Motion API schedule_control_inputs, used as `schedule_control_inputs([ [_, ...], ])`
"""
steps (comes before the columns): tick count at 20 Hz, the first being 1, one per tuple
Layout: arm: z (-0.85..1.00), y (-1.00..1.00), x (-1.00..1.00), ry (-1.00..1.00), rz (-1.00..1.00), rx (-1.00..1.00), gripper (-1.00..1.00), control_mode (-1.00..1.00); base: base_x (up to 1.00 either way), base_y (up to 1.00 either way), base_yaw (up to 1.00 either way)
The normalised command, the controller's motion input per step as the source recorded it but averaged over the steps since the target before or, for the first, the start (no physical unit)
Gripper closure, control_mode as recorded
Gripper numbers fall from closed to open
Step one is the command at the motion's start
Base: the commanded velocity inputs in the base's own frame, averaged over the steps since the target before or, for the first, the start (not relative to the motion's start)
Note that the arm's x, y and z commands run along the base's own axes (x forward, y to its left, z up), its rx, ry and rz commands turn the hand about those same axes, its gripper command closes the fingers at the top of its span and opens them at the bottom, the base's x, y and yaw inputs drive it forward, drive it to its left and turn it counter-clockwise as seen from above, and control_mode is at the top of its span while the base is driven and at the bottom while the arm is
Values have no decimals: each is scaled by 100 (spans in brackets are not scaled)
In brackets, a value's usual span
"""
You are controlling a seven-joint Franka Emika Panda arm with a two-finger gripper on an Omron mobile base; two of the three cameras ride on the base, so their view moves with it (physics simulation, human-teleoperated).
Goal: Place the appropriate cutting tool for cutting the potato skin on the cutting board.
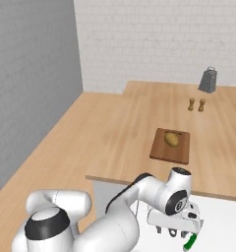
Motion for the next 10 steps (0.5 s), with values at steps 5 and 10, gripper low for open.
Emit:
schedule_control_inputs([
  [5,-25,7,20,-12,4,-2,-100,-100,0,0,0],
  [10,-6,0,35,-8,4,0,-100,-100,0,0,0],
])
